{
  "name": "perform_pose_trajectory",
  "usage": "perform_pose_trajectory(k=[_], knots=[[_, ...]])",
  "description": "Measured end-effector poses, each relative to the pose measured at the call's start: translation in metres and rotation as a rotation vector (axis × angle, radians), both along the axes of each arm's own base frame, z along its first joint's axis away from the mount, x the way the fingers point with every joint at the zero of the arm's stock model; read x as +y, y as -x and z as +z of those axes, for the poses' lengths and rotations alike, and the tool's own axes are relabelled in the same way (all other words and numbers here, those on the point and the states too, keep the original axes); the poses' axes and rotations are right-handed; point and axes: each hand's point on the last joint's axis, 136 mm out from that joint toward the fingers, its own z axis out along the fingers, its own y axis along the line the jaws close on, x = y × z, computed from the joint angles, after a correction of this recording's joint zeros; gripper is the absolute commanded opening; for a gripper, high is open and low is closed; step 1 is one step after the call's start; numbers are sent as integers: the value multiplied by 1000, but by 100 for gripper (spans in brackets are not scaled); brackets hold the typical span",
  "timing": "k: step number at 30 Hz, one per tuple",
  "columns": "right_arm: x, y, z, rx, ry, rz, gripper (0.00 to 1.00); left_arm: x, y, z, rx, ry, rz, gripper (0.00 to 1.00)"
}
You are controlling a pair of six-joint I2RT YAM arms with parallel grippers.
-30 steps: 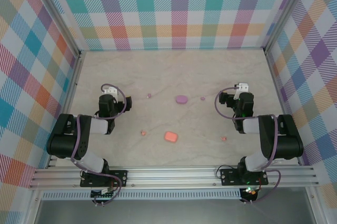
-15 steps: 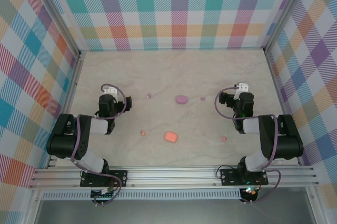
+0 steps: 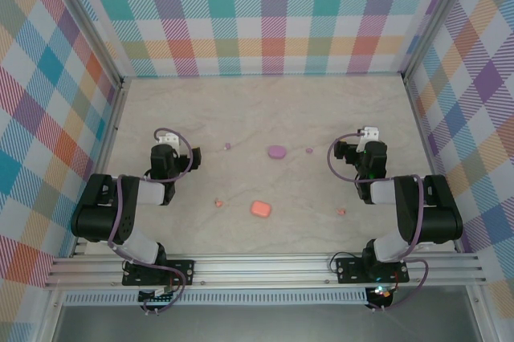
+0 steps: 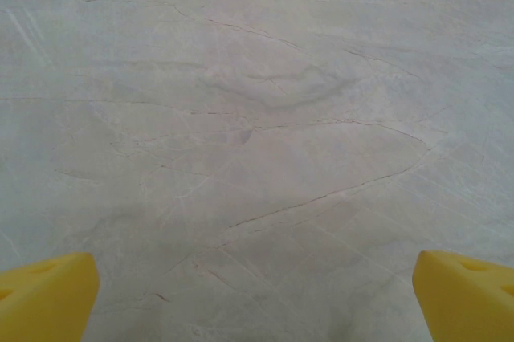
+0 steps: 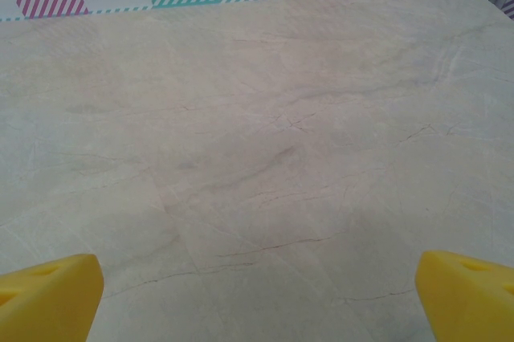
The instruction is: Insert the wireless bluetooth earbuds into the charging case
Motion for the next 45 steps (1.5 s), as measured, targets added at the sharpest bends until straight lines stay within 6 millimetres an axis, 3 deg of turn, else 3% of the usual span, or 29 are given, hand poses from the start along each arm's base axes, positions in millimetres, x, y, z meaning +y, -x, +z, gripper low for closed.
perform_pose_trajectory(k=[13, 16, 21, 24, 26, 29, 32, 34, 37, 40, 42, 45], knots=[[1, 3, -2, 22, 3, 6, 100, 1, 1, 2, 28, -1, 6, 100], [5, 6, 11, 49, 8, 10, 100, 2, -7, 30, 31, 16, 29, 100], [13, -8, 68, 61, -84, -22, 90, -2, -10, 110, -59, 126, 52, 90], [33, -13, 93, 110, -165, 14, 85, -10, -1, 132, -40, 207, 36, 81], [59, -7, 96, 171, -194, 80, 83, -18, 6, 133, 18, 252, 12, 77], [130, 25, 83, 294, -166, 285, 82, -33, 26, 117, 152, 317, -23, 76], [201, 83, 54, 435, -107, 532, 81, -54, 55, 97, 278, 377, -54, 75], [231, 126, 30, 523, -91, 671, 80, -76, 80, 86, 345, 409, -99, 74], [239, 175, -11, 665, -106, 772, 76, -112, 110, 75, 426, 427, -173, 73], [239, 198, -36, 779, -109, 798, 75, -151, 132, 63, 511, 409, -257, 73], [248, 207, -40, 814, -84, 834, 75, -171, 145, 52, 570, 377, -292, 75], [269, 216, -30, 813, -36, 933, 75, -189, 156, 43, 622, 345, -305, 77]])
